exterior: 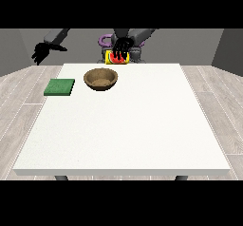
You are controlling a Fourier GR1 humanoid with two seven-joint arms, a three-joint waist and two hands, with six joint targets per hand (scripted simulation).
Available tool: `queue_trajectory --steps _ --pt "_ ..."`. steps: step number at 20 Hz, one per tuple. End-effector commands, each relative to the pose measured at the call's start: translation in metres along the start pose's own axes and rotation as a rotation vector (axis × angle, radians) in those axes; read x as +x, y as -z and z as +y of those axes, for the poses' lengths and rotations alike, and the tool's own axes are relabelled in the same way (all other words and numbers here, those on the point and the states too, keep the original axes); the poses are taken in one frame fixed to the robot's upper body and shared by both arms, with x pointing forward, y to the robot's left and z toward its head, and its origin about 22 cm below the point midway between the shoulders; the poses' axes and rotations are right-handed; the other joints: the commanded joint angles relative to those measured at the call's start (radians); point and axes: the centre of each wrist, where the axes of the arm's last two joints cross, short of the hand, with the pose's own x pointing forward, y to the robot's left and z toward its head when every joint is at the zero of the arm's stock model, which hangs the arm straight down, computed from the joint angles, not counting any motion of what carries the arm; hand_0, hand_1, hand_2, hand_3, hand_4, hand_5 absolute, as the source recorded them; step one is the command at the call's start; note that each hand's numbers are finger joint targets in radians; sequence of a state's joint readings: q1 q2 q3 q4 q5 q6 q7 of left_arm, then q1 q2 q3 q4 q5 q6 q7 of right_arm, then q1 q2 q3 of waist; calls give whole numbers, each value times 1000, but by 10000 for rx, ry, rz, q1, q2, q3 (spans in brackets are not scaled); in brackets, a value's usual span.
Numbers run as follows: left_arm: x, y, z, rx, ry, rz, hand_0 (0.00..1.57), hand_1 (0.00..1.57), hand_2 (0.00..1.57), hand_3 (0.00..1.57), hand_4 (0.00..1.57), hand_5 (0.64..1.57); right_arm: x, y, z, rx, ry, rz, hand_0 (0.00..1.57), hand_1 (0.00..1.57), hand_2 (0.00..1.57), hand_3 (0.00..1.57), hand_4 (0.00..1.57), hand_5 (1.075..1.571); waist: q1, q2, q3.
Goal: Pick the cup and pour the ball into the bowl, then pick the bowl and place it on the pad
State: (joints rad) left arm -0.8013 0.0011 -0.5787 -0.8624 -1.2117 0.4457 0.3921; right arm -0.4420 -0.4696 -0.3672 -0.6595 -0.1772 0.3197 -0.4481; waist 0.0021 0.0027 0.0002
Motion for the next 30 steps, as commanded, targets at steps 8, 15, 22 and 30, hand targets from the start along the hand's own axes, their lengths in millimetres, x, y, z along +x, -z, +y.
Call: queue_trajectory --steps 8,15,22,30 --pt "21 -23 -13 -755 2711 -1990 48 48 1571 1571 1085 1495 6 15 12 321 262 -382 0 0 0 276 0 1523 -257 630 3" --pt "52 10 28 -748 4974 -3030 702 702 1571 1571 1199 1416 9 24 18 460 421 -374 0 0 0 181 0 1519 -184 424 10" --pt "46 25 42 -892 6251 -3537 1557 1557 1571 1571 1191 1467 -8 1 5 299 441 134 0 0 0 172 0 1516 -192 -72 2" --pt "41 24 57 -241 3960 -2769 1349 1349 1571 1571 1194 1456 -11 3 7 -126 799 219 0 0 0 0 429 1555 435 623 -6"
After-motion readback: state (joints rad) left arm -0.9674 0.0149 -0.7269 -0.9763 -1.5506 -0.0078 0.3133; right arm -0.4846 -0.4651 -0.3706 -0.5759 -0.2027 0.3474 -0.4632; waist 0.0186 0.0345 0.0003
